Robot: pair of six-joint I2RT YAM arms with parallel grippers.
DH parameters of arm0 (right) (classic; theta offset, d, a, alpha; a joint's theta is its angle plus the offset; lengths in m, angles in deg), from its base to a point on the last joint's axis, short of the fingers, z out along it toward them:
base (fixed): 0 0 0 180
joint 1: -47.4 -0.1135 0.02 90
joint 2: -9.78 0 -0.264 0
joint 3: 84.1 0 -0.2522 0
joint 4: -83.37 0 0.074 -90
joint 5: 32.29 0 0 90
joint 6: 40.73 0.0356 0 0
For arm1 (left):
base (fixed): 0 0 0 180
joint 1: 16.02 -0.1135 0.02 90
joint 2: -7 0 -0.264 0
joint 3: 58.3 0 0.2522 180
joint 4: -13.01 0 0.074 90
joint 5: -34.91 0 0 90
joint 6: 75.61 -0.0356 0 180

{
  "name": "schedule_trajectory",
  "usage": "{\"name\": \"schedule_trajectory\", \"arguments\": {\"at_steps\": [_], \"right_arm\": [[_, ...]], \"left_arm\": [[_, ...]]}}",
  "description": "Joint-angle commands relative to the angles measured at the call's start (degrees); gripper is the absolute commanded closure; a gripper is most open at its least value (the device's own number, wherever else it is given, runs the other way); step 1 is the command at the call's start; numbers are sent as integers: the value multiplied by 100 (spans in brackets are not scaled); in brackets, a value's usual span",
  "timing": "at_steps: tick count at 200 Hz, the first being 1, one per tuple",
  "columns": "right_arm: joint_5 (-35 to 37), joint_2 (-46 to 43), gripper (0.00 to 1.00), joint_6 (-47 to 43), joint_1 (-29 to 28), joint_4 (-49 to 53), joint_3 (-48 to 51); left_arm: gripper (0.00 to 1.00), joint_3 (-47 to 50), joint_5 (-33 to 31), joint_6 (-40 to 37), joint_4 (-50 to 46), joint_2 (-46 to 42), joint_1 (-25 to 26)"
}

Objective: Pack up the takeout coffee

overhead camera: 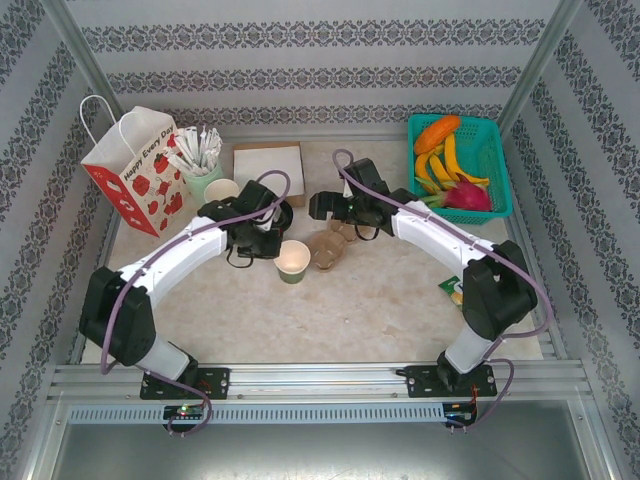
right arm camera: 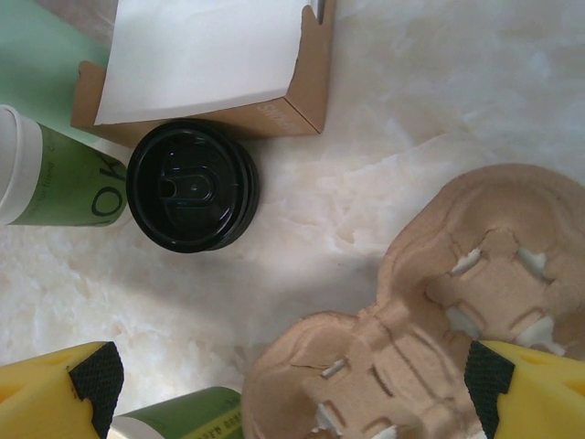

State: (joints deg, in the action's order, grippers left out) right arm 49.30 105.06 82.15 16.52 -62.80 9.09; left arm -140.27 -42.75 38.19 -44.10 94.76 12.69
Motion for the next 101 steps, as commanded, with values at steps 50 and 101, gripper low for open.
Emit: {"name": "schedule_trajectory", "arguments": {"at_steps": [50,101], "right_arm": [[217,-541,2,-19,265,54,353],[277,-649,2,-46,292,66,424]], "left_arm": [[100,-664,217,203,259,566,448],[92,-955,344,243,234,859,583]]}}
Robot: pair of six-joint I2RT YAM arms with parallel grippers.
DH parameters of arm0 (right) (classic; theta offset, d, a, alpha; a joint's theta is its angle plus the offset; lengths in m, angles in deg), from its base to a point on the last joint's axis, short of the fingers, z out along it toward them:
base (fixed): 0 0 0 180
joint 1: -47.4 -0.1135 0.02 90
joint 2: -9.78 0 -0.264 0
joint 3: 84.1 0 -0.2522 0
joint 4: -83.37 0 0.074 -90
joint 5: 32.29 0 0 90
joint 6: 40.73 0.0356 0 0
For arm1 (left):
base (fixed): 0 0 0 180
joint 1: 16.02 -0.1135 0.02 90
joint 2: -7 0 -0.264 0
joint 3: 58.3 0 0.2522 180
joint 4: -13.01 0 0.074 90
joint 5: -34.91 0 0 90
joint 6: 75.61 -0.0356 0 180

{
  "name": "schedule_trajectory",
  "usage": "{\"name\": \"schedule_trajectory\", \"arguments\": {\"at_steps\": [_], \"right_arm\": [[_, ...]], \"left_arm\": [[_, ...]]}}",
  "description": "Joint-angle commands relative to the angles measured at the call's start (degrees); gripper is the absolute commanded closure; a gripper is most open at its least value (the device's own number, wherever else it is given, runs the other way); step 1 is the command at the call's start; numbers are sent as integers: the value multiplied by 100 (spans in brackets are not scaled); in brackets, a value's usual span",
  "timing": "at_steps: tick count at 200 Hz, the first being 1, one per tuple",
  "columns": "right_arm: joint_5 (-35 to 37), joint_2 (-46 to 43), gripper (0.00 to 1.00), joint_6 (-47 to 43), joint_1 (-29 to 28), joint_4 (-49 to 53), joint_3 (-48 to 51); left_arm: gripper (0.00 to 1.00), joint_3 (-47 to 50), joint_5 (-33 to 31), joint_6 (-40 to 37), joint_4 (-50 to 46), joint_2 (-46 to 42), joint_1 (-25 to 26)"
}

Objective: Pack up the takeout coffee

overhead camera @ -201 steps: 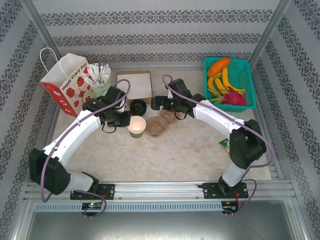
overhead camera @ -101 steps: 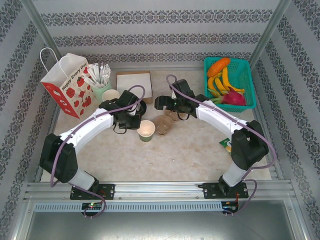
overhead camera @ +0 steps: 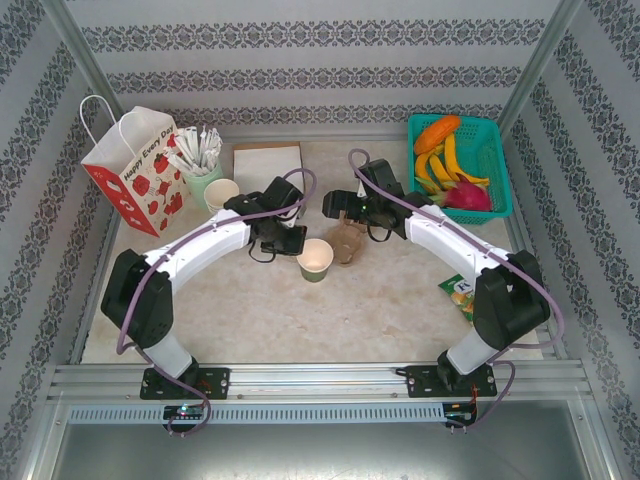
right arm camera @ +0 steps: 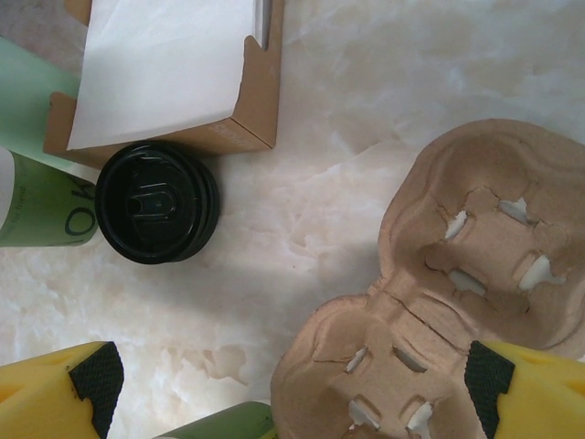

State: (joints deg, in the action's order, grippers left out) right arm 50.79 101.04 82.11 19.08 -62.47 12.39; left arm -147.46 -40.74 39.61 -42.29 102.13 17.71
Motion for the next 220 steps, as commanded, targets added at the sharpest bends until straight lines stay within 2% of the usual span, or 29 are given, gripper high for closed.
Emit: {"name": "schedule_trajectory", "arguments": {"at_steps": [1,71,139,178,195,214,220], "right_arm": [[129,-253,2,-41,37,34,94],[209,-357,2,-64,81,70,173],[138,-251,2,-138,76,-29,111],[-254,31,2,-1167,72,-418,102],[-535,270,4,-1695,63,-466,-38],[-967,603,5,-2110,51,-474,-243],[-1139,732,6,-2232,54,-465,-337]], "left_arm": [[92,-242,145,104,47,130,81],[82,-440,314,39,-14,192,133],[64,-433,124,-51,-122,9,134],[40,-392,-213,-73,-184,-354,110],[26,-186,-380,40,24,-661,83],[14,139,-764,274,345,-1035,72],[5,244,-982,400,424,-1148,63]]}}
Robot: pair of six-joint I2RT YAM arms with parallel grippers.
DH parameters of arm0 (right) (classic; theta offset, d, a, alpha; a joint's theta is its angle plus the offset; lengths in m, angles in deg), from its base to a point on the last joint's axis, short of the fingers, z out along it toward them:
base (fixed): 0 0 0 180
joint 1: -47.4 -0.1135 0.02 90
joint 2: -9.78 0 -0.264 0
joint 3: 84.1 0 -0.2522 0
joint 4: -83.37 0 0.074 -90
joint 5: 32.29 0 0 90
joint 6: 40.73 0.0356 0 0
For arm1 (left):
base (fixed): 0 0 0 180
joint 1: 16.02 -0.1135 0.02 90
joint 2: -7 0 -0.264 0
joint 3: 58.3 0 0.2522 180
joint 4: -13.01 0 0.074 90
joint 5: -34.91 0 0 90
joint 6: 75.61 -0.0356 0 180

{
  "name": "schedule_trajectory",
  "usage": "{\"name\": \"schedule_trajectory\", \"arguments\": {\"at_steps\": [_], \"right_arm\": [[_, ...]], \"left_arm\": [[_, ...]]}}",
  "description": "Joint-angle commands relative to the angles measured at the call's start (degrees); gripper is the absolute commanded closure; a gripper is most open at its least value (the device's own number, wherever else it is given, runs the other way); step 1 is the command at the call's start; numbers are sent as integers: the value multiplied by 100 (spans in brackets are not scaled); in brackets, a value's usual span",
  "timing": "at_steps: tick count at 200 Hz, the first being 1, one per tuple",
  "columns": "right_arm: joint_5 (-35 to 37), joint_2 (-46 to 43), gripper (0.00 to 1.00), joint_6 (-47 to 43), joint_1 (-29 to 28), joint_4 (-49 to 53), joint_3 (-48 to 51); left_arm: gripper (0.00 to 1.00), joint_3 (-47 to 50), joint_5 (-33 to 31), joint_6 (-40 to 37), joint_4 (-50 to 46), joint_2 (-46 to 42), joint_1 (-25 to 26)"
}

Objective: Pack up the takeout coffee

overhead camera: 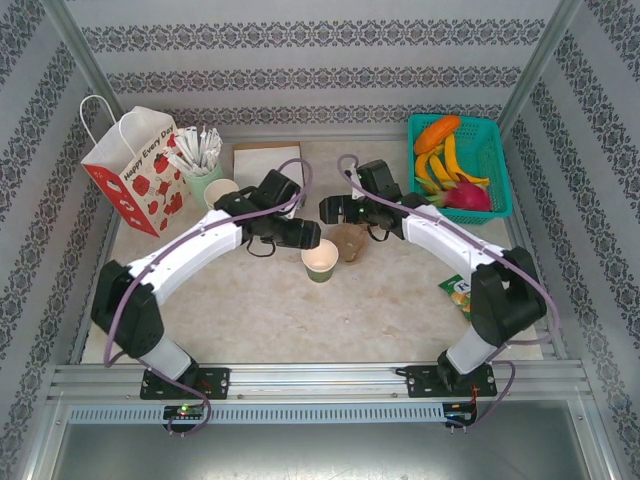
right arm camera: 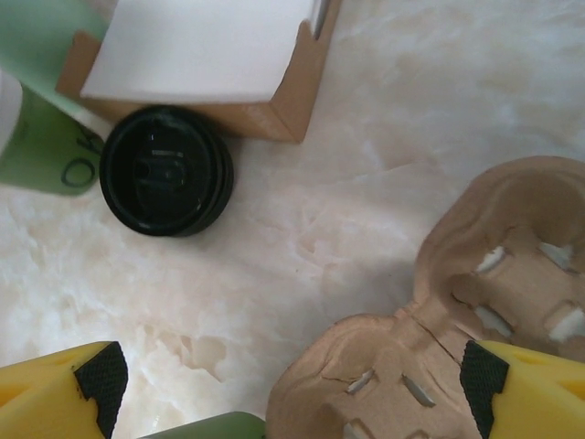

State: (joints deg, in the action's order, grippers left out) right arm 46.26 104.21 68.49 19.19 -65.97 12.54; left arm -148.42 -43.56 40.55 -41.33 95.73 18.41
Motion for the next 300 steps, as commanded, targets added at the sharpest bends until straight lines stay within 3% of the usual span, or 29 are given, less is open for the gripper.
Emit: {"name": "schedule_trajectory", "arguments": {"at_steps": [1,6,27,63,94,128,162,215,257,300], "right_arm": [[-737,434,6,-891,43,-115,-366],[-829,537,6,-953,35,-113,-440],[-1163,1052,11,-1001,-4,-20,-868],[-907,1837,18,-632,-179,190,-1647],[-879,2374,26,-294,-268,410,-2206],[-575,2785,31,-341,-387,490,-2567],[-715,3199,44,-177,-413,436,-2936],[-755,3672,53,-131,-484,459,-3459],[-731,3893,55,-129,-554,522,-3725],[-455,4039,65,-156,-607,671,-3953]], "left_arm": [[4,358,-733,326,338,-520,-7],[0,429,-922,459,382,-605,-20],[0,550,-1676,1202,333,-885,-57],[0,1242,-2943,2590,511,-1498,-94],[0,1684,-3412,3106,601,-1956,-173],[0,1761,-3657,3157,273,-2196,-268],[0,2103,-3825,3299,135,-2634,-420],[0,2668,-3501,3326,426,-3104,-726],[0,2680,-3346,3224,403,-3003,-851],[0,2698,-3245,3203,392,-2889,-904]]}}
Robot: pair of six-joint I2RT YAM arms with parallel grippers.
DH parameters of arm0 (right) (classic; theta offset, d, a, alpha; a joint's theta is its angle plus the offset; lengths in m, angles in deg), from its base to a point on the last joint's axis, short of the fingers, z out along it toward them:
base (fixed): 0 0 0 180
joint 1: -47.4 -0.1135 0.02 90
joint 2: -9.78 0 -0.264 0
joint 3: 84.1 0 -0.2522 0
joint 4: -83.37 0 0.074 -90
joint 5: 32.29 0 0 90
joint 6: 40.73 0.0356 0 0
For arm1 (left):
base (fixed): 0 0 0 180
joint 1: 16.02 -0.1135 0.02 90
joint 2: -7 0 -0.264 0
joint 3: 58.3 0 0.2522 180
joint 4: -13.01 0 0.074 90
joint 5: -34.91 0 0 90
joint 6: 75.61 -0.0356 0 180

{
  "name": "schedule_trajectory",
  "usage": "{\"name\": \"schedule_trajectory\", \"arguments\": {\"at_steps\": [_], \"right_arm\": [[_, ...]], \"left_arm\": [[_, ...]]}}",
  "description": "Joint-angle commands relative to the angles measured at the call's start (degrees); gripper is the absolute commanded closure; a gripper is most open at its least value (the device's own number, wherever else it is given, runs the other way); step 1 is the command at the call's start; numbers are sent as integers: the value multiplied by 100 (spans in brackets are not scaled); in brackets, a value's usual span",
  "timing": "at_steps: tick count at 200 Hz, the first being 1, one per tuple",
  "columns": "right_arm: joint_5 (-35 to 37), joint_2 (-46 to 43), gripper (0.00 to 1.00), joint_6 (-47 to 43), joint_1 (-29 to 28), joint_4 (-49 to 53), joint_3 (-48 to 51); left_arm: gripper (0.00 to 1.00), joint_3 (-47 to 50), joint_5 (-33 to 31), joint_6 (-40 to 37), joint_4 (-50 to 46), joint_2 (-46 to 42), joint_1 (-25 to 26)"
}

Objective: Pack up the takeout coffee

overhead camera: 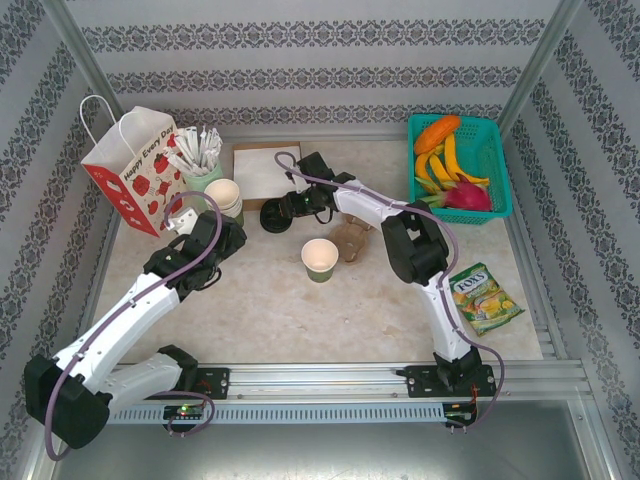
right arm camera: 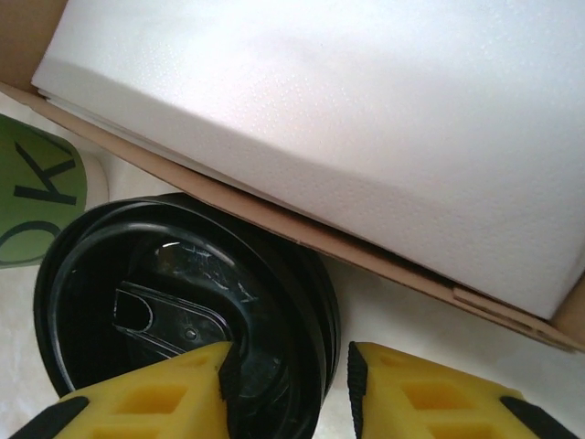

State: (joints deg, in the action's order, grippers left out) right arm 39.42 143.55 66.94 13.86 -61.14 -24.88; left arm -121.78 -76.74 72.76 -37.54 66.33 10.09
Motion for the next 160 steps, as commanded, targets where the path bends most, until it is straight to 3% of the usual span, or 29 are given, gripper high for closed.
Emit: {"name": "schedule_trajectory", "arguments": {"at_steps": [1,83,160], "right_arm": [[233,105,65,-1,-74,189,-208],[501,45,84,-119,-109,199,-197],[863,-410,85,-367,-168,-112,163]], "left_arm": [[0,37,73,-19,14,47,-76],[0,89,263,-61,68,128,-163],[0,-132,1142,-537,416,669,-262]]}}
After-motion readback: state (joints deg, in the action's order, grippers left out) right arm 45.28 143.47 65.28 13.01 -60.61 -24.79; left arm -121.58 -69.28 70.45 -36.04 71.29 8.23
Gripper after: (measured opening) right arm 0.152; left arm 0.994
